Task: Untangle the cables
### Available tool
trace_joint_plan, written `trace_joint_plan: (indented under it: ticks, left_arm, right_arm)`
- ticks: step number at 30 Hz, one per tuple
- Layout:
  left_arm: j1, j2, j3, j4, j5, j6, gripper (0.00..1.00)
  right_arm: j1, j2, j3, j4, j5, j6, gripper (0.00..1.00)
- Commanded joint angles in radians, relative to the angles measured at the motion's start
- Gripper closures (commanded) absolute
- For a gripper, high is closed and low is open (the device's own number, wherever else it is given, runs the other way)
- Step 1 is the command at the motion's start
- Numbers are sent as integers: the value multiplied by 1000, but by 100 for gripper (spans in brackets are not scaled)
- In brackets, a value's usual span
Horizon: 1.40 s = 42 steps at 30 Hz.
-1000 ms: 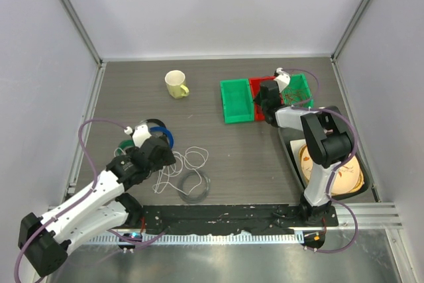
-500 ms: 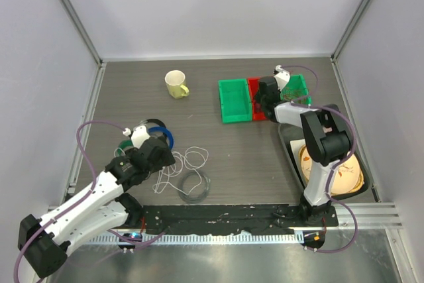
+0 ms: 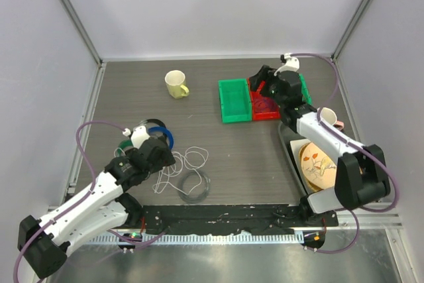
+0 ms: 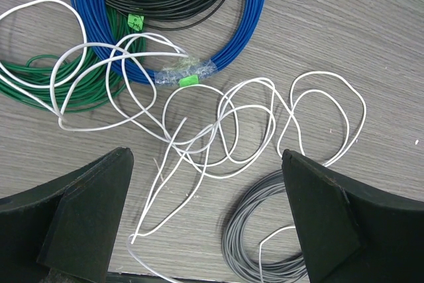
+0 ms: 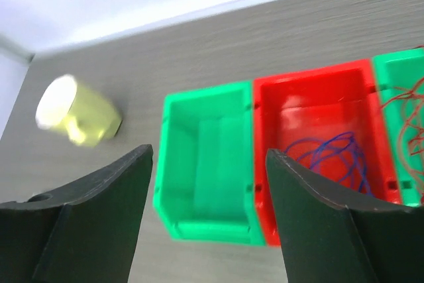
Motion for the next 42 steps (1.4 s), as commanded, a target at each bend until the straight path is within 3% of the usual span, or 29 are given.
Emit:
trace_joint_plan:
  ticks: [1, 2, 7, 13, 18, 25, 28, 31, 33, 34, 36, 37, 40, 41, 42]
  left_arm:
    - [9, -15, 5, -2, -29, -28, 0]
    - [16, -12, 3, 1, -27, -32, 0]
    - [81, -4, -20, 58, 29, -28, 0]
    - [212, 16, -76, 160, 152, -2, 0]
    - [301, 37, -107, 234, 250, 12, 0]
    - [326, 40, -120, 202, 151, -23, 0]
    - [329, 54, -123, 190, 111, -38, 0]
    - [333, 86, -126, 209, 103, -43, 0]
    - [335, 123, -126, 237, 106, -46, 2]
    - [338, 134, -127, 246, 109, -46, 3]
    - [342, 177, -124, 269, 115, -45, 9]
    - [342, 189, -123, 275, 120, -45, 13]
    - [344, 233, -117, 301, 135, -29, 26]
    - [344, 241, -115, 309, 132, -29, 38]
    - [345, 256, -112, 312, 131, -26, 43]
  right_arm:
    - [65, -123, -97, 17, -343, -177, 24]
    - [96, -169, -136, 17, -412, -208, 8]
    - [380, -236, -260, 60, -547, -382, 8]
    - [616, -102, -328, 206, -491, -396, 8]
    - [701, 88, -201, 186, -377, -406, 10]
    - [742, 347, -21, 168, -228, -427, 14]
    - [751, 401, 11, 182, -222, -419, 22]
    - [750, 415, 22, 179, -219, -405, 46]
    - [751, 418, 23, 165, -210, -396, 54]
    - [751, 418, 22, 157, -214, -393, 67]
    - [751, 404, 20, 139, -198, -378, 81]
    - [751, 392, 11, 136, -189, -367, 99]
    - [753, 299, -41, 143, -120, -333, 99]
    - [753, 263, -58, 154, -98, -316, 99]
    - [753, 228, -76, 174, -81, -307, 99]
